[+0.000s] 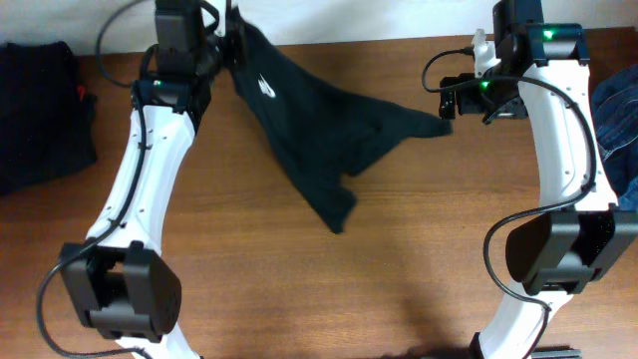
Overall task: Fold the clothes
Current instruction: 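Lift the shirt with the left gripper and hang it up high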
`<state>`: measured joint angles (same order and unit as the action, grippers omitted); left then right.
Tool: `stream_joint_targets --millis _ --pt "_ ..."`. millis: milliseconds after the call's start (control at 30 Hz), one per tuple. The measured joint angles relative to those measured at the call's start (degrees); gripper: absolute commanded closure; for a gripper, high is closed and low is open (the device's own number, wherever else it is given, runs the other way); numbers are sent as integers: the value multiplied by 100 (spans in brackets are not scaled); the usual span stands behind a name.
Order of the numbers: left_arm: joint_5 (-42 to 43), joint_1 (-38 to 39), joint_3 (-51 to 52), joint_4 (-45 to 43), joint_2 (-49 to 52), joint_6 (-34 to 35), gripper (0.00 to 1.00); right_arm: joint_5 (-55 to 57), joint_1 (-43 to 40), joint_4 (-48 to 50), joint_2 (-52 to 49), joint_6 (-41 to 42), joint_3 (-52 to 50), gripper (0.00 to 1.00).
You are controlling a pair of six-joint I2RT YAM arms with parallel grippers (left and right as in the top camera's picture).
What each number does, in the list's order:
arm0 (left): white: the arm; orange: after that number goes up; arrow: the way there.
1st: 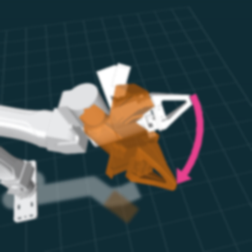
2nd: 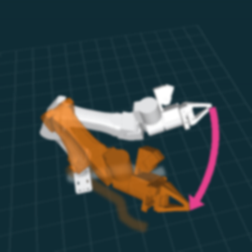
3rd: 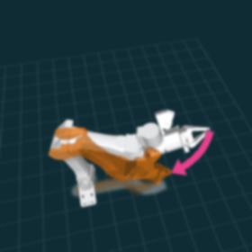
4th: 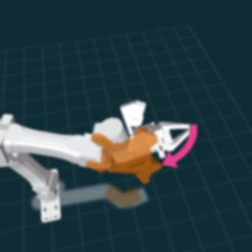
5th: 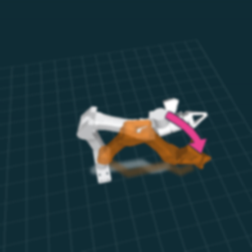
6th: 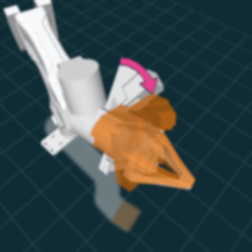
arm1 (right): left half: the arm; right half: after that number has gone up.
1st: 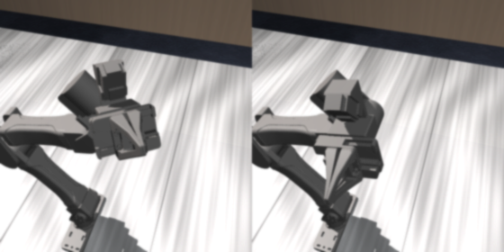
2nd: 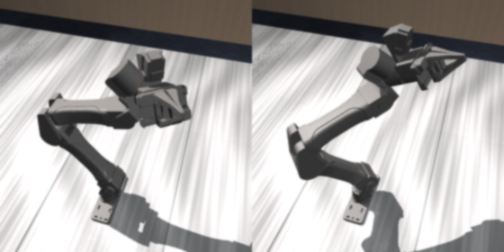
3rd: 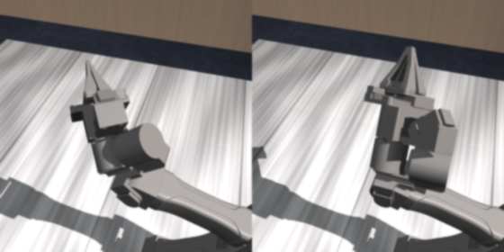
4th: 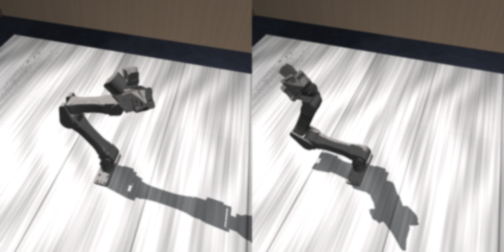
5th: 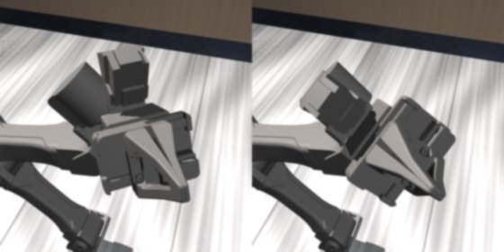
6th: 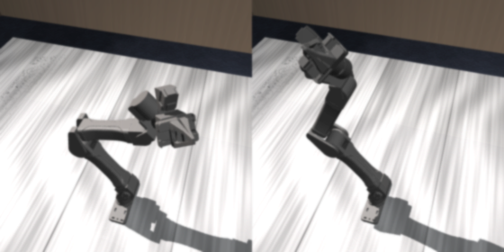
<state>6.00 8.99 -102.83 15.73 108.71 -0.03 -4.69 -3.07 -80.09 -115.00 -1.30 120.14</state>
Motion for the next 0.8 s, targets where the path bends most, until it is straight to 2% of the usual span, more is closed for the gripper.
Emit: stream_joint_targets --millis 167,333,500,800 --pt "76 0 -17 -1086 -260 -417 100 2 0 2 0 0 -2 1" --pt "737 -7 -17 -1325 -590 -566 100 0 0 2 0 0 -4 1" --pt "1307 -4 -17 -704 -1069 -625 100 0 0 2 0 -2 -4 1" --pt "1565 232 -17 498 -2404 -623 100 0 0 2 0 0 -4 1"
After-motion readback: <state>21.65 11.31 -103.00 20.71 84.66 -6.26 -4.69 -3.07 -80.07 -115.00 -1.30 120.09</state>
